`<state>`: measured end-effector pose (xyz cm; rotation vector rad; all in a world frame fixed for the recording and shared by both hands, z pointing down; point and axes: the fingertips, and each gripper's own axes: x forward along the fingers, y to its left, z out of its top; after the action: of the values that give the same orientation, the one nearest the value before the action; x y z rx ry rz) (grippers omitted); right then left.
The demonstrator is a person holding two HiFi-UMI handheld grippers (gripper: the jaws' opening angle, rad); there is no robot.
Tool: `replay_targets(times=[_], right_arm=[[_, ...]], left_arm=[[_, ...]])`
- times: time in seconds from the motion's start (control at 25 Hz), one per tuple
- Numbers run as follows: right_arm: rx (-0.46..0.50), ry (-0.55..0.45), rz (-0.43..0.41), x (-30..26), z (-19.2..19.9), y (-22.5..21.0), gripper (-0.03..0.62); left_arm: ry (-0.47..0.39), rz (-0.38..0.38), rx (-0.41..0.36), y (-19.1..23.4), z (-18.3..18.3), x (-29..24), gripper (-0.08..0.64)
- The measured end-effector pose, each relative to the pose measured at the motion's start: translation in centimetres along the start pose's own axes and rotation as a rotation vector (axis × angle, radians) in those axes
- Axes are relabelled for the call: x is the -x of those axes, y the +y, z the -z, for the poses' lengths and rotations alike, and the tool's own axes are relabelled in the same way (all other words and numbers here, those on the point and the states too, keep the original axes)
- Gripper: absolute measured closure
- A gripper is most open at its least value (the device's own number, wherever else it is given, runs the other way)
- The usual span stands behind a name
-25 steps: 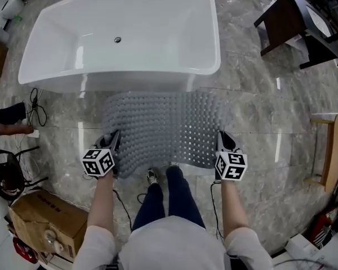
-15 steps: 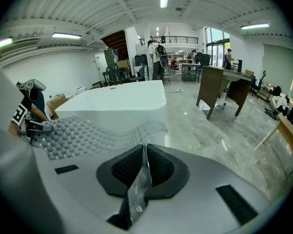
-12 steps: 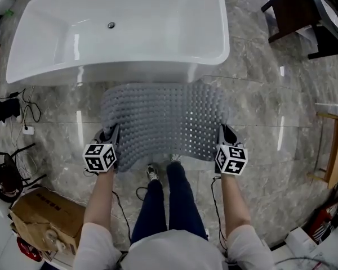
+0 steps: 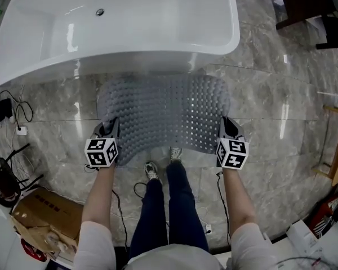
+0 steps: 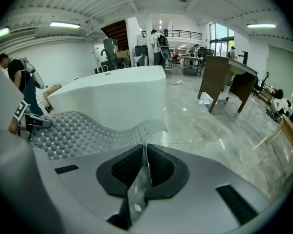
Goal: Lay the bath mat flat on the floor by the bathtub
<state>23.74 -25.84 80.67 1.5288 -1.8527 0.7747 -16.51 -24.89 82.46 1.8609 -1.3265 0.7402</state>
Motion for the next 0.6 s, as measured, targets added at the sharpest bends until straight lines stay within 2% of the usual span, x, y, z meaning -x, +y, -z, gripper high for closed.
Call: replay_targets(times=[0.4,0.6], right_arm=[[0.019,0.059,0.009,-8.4,4.9,-1.2,0.551],[0.092,0.112,0.02,-12.4,8.0,-1.5,0.549]], left_arm=[[0.042,-0.039,-0.044,3.3,3.5,-8.4,0.515],[0.08,-0.061,-0.053,4.4,6.3,-12.0,0.515]])
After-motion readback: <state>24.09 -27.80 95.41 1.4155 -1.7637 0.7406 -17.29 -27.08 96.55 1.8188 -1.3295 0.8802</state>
